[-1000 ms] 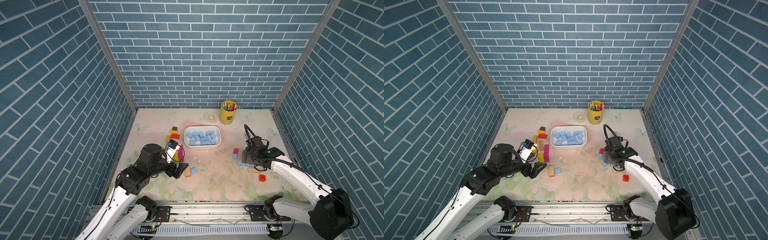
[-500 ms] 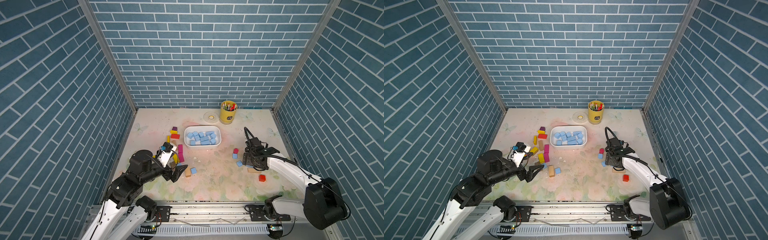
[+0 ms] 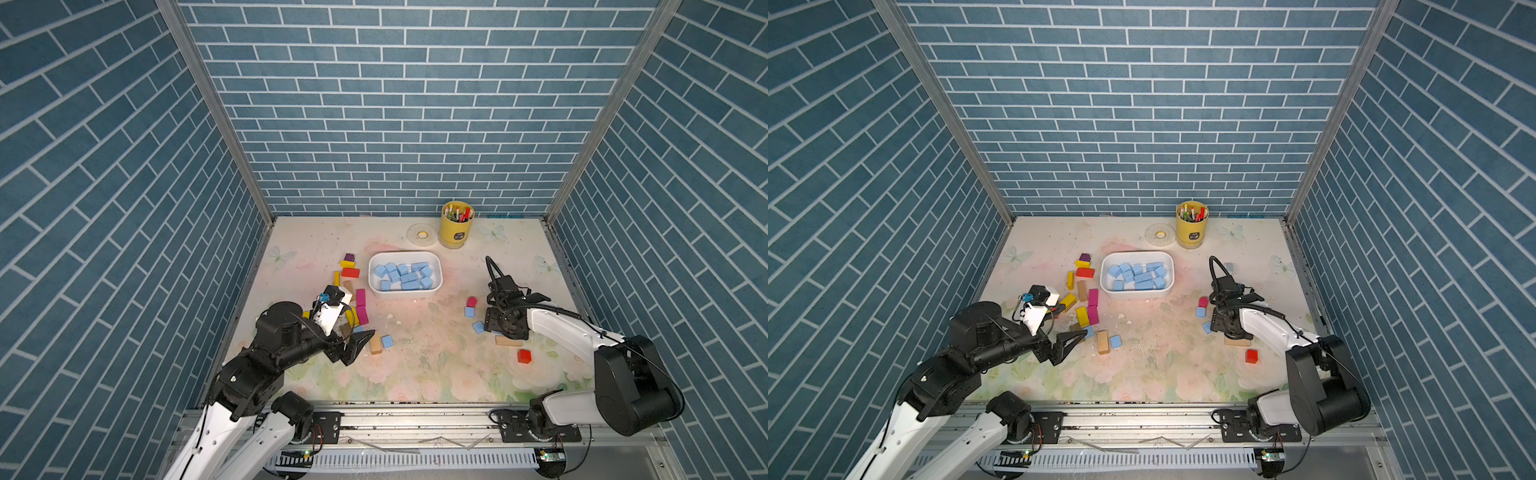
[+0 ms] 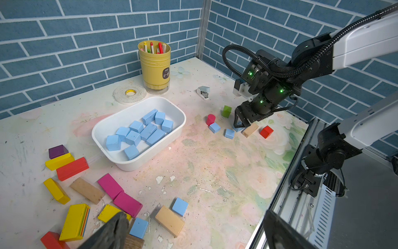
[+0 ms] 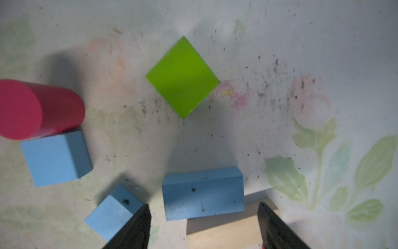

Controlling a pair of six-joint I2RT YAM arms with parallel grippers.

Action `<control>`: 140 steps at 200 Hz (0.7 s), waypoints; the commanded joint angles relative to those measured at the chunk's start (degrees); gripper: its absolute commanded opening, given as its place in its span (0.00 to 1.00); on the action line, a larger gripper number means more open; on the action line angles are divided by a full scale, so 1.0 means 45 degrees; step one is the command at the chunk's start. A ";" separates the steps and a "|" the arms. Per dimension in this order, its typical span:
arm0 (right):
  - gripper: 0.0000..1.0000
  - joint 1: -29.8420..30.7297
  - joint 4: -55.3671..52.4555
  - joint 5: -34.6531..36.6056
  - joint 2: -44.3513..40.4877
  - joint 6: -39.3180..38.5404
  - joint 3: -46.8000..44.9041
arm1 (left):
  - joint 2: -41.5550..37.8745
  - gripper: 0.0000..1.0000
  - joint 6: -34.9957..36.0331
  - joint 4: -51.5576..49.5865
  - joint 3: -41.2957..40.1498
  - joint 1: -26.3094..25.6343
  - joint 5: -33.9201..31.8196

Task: Pick out the blue building blocks
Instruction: Pick up the building block from the center of the board.

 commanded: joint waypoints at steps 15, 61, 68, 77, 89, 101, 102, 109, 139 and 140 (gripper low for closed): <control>0.73 -0.0194 0.0443 -0.0192 0.0354 0.0176 -0.0325 | -0.0025 0.99 0.0188 0.0215 -0.0171 0.0005 0.0216; 0.69 -0.0314 0.0804 -0.0377 0.0584 0.0098 -0.0424 | -0.0020 0.99 0.0188 0.0210 -0.0157 0.0004 0.0197; 0.69 -0.0334 0.0772 -0.0370 0.0602 0.0101 -0.0403 | -0.0025 0.99 0.0186 0.0202 -0.0169 -0.0001 0.0191; 0.68 -0.0353 0.0802 -0.0369 0.0604 0.0098 -0.0414 | -0.0022 0.99 0.0188 0.0211 -0.0159 0.0006 0.0178; 0.67 -0.0363 0.0824 -0.0404 0.0633 0.0085 -0.0411 | -0.0024 0.99 0.0182 0.0200 -0.0160 -0.0002 0.0178; 0.66 -0.0392 0.0790 -0.0398 0.0682 0.0079 -0.0402 | -0.0017 0.99 0.0188 0.0195 -0.0162 -0.0007 0.0163; 0.66 -0.0392 0.0807 -0.0403 0.0692 0.0079 -0.0399 | -0.0021 0.99 0.0188 0.0188 -0.0167 -0.0010 0.0160; 0.65 -0.0410 0.0822 -0.0419 0.0719 0.0074 -0.0387 | -0.0020 0.99 0.0188 0.0197 -0.0171 -0.0008 0.0177; 0.62 -0.0431 0.0812 -0.0472 0.0808 0.0098 -0.0346 | -0.0024 0.99 0.0188 0.0186 -0.0169 0.0005 0.0148; 0.62 -0.0441 0.0817 -0.0470 0.0813 0.0098 -0.0352 | -0.0024 0.99 0.0188 0.0193 -0.0171 -0.0003 0.0143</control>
